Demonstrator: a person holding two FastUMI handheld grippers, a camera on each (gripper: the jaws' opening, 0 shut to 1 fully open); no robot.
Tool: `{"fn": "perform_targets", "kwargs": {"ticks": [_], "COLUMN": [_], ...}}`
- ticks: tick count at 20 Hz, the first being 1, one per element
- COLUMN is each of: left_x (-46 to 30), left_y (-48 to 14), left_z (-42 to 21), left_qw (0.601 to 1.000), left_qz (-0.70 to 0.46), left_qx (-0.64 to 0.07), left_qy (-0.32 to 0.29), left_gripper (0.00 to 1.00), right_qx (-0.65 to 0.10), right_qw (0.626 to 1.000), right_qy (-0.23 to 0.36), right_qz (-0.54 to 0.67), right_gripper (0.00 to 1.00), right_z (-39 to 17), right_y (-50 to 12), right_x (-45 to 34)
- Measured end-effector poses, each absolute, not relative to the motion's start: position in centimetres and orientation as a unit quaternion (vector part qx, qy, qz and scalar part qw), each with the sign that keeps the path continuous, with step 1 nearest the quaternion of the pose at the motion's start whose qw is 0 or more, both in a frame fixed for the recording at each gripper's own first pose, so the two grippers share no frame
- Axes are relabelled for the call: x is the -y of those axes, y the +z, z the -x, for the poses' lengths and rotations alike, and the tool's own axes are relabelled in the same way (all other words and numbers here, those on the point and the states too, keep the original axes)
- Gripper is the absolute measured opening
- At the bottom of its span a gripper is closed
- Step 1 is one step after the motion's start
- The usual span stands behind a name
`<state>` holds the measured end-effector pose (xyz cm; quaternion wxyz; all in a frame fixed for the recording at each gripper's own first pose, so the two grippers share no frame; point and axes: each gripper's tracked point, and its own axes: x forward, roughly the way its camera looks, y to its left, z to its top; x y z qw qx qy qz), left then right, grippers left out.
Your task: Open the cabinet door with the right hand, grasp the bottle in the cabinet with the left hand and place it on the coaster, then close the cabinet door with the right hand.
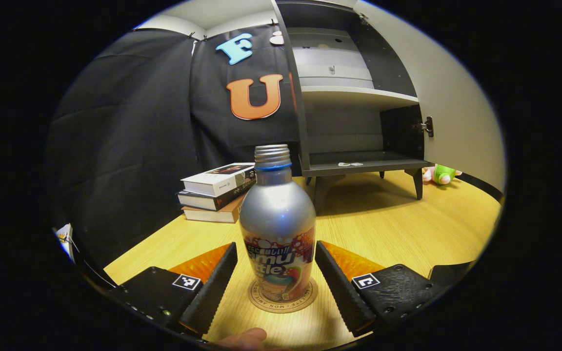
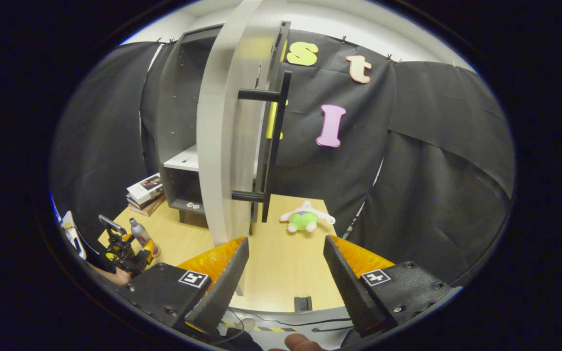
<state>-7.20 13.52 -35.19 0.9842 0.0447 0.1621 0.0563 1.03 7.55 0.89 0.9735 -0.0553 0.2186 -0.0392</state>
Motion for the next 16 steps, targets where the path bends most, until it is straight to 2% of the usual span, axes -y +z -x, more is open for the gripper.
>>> {"fn": "perform_targets", "kwargs": {"ticks": [7,10,11,12,16], "left_x": [-15.0,-13.4,-13.1,-12.8,-12.1], "left_y": [-30.7,-27.8,-27.1,-26.5,-24.5], "left_z": [8.8,8.9,8.9,8.9,8.9], "left_qw": [0.983,0.987,0.988,0.988,0.988], "left_qz": [-0.06,-0.057,-0.058,-0.058,-0.061], "left_qx": [-0.157,-0.143,-0.139,-0.138,-0.137], "left_qy": [0.069,0.04,0.036,0.03,0.023], "left_gripper": [0.97,0.96,1.0,0.96,0.96], "right_qx": [-0.218,-0.211,-0.207,-0.204,-0.208], "right_qw": [0.967,0.968,0.968,0.97,0.974], "right_qy": [-0.033,-0.005,0.002,0.008,0.034], "right_qz": [0.127,0.139,0.139,0.133,0.079], "right_gripper": [0.97,0.97,0.97,0.97,0.97], "right_z": [-1.6,-2.5,-2.7,-2.9,-3.4], "right_y": [-0.3,-0.6,-0.9,-1.2,-2.5], "right_x": [-8.3,-9.9,-10.5,-11.0,-12.4]}}
